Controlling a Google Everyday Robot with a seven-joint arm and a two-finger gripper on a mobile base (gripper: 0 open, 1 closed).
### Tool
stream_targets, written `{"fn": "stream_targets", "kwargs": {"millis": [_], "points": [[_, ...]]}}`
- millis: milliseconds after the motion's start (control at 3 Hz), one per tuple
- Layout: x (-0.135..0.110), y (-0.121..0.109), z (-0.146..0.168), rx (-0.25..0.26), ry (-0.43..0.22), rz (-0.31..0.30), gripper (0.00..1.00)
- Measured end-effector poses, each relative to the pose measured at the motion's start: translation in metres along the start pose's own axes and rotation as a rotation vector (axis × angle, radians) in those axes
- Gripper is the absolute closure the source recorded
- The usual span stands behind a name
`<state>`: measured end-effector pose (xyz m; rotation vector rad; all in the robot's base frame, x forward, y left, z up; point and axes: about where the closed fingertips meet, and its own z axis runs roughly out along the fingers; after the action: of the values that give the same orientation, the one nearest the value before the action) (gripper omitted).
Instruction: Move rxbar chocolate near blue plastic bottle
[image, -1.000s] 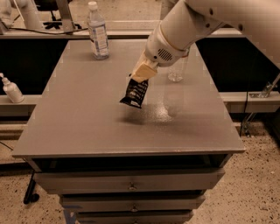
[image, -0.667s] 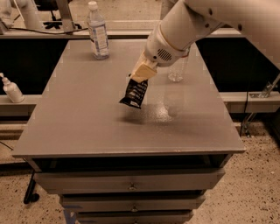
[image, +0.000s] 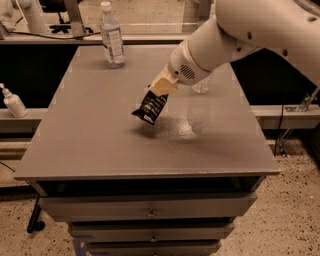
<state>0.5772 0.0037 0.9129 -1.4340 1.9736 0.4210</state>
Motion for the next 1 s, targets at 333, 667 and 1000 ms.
{"fn": "stream_targets", "kwargs": {"millis": [333, 667, 1000], "points": [[-0.016, -0.039, 0.022, 0.112, -0.084, 0.117, 1.00], [-0.034, -0.082, 0.039, 0.217, -0.144, 0.209, 1.00], [-0.045, -0.119, 0.061, 0.303, -0.182, 0.293, 1.00]]}}
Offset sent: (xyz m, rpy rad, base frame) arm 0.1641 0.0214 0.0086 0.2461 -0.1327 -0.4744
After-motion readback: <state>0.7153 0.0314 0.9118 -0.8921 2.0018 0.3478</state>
